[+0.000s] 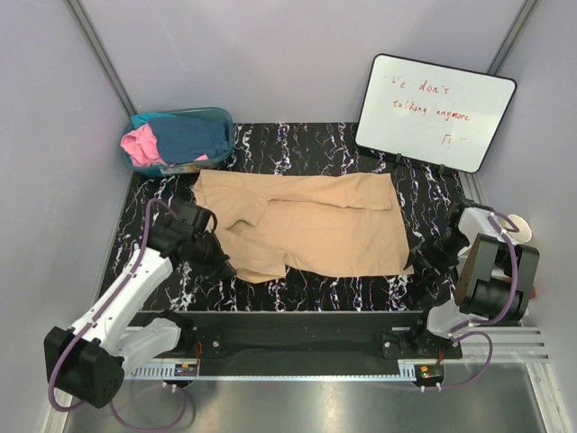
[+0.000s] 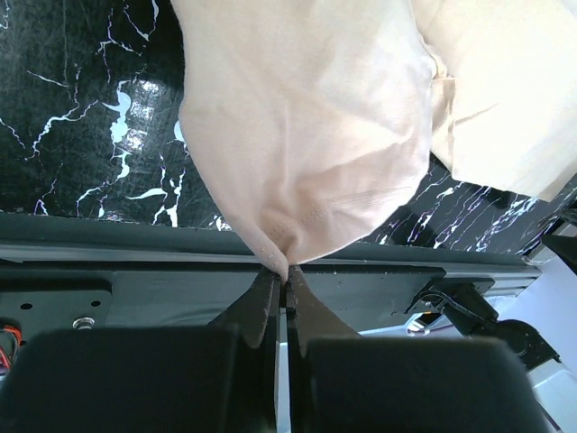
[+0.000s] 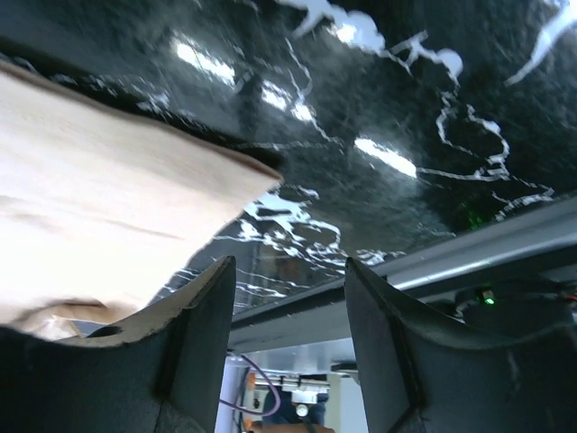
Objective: Fold and stack the t-shirts
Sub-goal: Grap the side of the flattened tshirt closest away from the robot with both arms
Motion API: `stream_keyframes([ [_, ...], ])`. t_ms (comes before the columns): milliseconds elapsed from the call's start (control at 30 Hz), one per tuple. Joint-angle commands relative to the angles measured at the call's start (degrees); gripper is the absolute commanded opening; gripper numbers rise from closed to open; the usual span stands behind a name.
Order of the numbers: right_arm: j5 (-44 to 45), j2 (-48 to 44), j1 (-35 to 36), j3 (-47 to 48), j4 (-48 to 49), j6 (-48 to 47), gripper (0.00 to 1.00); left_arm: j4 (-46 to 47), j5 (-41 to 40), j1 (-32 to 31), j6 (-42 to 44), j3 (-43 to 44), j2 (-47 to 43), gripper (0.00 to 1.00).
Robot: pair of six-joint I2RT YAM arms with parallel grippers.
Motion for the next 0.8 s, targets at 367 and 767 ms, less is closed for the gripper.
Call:
stream_keyframes([
  [367,-2.8,7.0,-1.2,-3.4,11.3,5.7,0.55,1.6,-0.3,0.1,0.6,0.7,0.5,0.0],
  [767,-3.1,10.6,-1.1,-2.7,16.9,5.0,0.0,-1.4,-1.8,0.1,0.5,2.0,-2.0,0.0],
])
